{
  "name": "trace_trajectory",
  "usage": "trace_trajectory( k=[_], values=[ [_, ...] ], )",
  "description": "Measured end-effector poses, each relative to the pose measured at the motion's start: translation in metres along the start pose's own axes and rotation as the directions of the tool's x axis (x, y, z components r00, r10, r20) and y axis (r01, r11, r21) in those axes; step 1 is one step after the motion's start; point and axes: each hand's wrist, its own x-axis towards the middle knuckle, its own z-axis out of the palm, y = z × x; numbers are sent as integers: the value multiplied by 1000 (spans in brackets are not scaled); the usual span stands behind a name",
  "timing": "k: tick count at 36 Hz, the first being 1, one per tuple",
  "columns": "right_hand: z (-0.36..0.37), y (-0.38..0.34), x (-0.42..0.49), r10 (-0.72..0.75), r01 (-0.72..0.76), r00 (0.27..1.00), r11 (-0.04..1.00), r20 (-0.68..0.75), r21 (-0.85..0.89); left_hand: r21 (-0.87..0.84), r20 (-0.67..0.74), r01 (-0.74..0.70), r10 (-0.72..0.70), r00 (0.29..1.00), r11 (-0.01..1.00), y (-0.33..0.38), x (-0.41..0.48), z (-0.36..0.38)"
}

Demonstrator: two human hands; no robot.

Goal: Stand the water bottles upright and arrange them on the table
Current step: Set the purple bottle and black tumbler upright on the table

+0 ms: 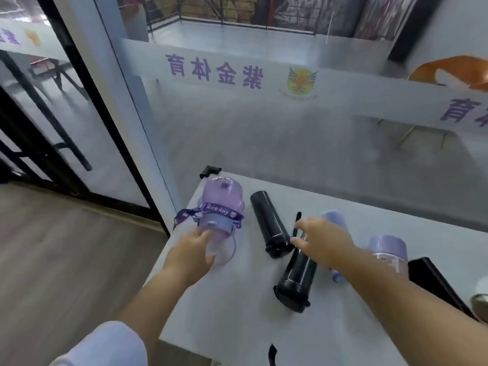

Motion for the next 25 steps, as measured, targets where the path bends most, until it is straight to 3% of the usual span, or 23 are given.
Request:
trace_trajectory(
  k=[4, 10, 25],
  values=[
    [15, -7, 6, 81, -82, 997, 994, 11, 70, 110, -81, -194, 204, 976, 975, -15, 26, 15],
    [34, -20, 9, 165, -166, 986, 981, 14, 104, 247, -140, -294, 335, 932, 923, -24, 58, 37],
    [72, -42, 44, 219, -225, 973, 971, 72, 83, 157, -248, -205, 239, 939, 966, -22, 79, 61]
  ],
)
